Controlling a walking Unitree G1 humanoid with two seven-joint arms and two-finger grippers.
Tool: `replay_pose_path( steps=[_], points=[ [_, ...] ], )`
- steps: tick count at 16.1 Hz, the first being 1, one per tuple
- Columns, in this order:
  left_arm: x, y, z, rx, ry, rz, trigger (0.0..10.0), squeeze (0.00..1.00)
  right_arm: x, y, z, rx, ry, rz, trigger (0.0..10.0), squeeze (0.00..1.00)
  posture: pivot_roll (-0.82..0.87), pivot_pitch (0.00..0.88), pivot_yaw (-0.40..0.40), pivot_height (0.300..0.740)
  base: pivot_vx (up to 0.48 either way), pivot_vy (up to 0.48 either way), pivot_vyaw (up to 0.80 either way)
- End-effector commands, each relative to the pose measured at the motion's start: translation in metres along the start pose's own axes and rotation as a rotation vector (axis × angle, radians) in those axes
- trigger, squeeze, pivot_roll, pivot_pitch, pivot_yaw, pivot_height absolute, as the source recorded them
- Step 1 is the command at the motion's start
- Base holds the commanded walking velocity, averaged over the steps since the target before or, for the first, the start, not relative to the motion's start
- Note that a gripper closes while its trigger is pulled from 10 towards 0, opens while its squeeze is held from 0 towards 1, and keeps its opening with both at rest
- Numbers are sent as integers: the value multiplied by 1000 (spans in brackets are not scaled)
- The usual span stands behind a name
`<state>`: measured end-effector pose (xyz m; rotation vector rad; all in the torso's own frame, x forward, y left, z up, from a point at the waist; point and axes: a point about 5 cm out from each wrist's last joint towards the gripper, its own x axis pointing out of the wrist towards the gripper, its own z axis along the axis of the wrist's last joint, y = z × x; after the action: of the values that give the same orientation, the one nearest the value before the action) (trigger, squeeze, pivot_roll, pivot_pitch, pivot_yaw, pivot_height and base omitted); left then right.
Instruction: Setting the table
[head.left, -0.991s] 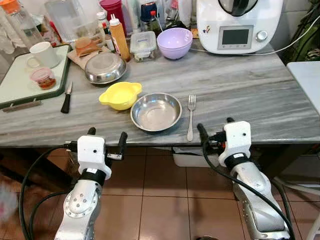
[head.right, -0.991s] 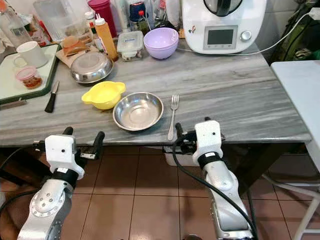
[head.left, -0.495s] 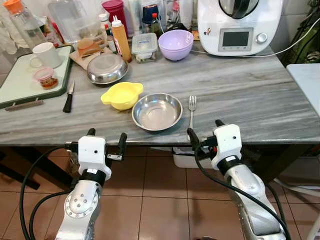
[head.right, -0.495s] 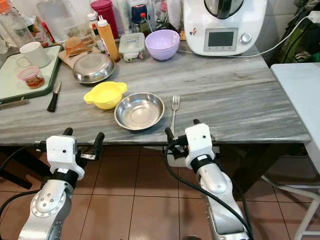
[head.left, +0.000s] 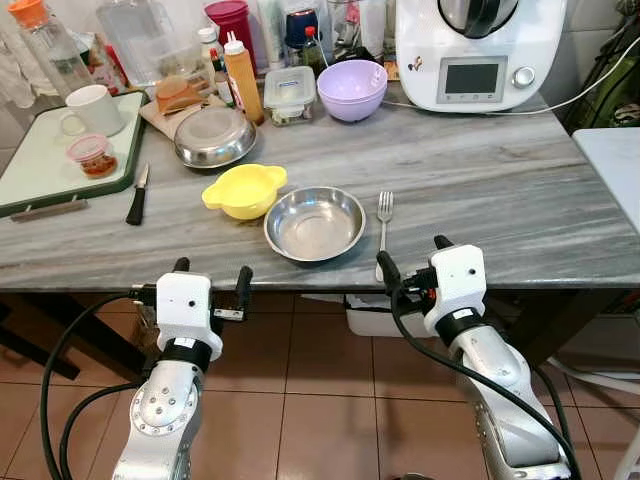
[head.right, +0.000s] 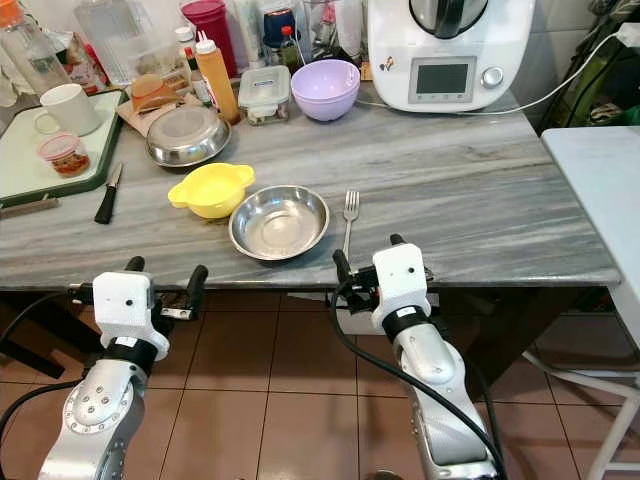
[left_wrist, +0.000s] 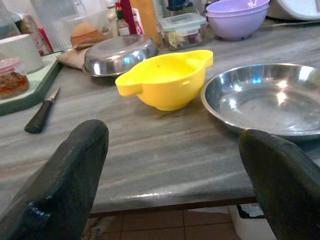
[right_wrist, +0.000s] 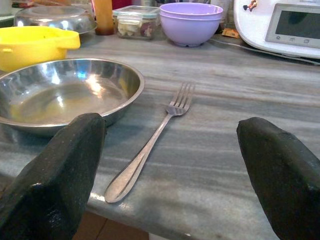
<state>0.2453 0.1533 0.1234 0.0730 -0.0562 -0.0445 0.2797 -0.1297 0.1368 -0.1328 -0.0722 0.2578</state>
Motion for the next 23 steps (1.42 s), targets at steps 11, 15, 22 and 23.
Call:
replay_pose_path(
  steps=[11, 15, 22, 23],
  points=[
    [1, 6, -3, 17, 5, 33, 10000, 0, 2, 5, -1, 46, 6, 68, 10000, 0, -85, 88, 100, 740, 0, 0, 0],
    [-2, 10, -5, 20, 10, 52, 10000, 0, 1, 8, 0, 84, 7, 90, 10000, 0, -82, 93, 98, 740, 0, 0, 0],
    [-29, 36, -23, 55, 83, 155, 10000, 0, -6, 7, -5, 52, 13, 127, 10000, 0, -71, 96, 87, 740, 0, 0, 0],
    [-30, 37, -24, 54, 84, 162, 10000, 0, -5, 7, -5, 54, 13, 129, 10000, 0, -66, 94, 83, 740, 0, 0, 0]
  ],
)
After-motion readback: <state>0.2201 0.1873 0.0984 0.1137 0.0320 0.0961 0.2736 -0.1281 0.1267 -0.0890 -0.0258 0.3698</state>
